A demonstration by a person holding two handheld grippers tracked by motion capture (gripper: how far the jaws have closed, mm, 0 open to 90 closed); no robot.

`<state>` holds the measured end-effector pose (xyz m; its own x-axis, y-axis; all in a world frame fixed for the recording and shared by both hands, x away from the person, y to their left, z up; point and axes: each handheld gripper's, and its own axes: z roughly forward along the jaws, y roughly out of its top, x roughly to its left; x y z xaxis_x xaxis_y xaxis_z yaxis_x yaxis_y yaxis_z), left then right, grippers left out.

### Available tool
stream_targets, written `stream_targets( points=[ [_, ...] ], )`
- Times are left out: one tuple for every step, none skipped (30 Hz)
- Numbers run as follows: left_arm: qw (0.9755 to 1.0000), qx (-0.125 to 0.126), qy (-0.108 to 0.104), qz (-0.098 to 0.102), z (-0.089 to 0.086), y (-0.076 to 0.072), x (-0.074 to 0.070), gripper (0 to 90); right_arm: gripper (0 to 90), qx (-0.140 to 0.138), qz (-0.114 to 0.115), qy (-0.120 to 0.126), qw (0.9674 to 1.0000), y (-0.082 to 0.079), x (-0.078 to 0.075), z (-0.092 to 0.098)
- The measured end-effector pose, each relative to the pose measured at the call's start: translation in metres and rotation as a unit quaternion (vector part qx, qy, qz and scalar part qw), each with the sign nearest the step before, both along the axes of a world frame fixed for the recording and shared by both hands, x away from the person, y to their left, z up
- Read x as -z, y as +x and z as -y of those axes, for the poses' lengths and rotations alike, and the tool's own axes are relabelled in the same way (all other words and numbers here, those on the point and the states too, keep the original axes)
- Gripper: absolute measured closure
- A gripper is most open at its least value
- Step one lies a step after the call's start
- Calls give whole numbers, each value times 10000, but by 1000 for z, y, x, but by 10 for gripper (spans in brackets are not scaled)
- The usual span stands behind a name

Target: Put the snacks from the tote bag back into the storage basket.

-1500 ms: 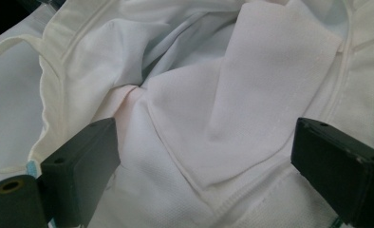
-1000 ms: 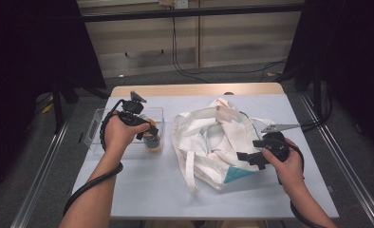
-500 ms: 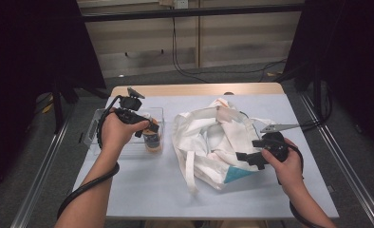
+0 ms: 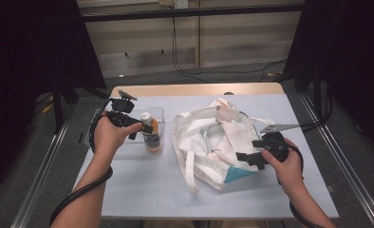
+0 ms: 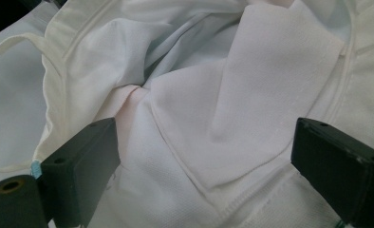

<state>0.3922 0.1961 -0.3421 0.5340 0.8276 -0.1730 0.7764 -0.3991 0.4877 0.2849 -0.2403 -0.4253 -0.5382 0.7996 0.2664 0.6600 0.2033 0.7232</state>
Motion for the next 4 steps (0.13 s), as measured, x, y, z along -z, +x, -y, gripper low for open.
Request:
stream_targets(
  points=[
    [10000, -11, -33, 17, -2, -2, 0, 108, 83, 17, 5, -25, 10000, 0, 0, 0],
    [10000, -10, -52, 9, -4, -3, 1, 108, 83, 19, 4, -14, 10000, 0, 0, 0],
    [10000, -51, -66, 9, -5, -4, 1, 108, 83, 30, 11, -18, 10000, 0, 0, 0],
    [10000, -51, -66, 9, -5, -4, 1, 108, 83, 30, 11, -18, 10000, 0, 0, 0]
  ],
)
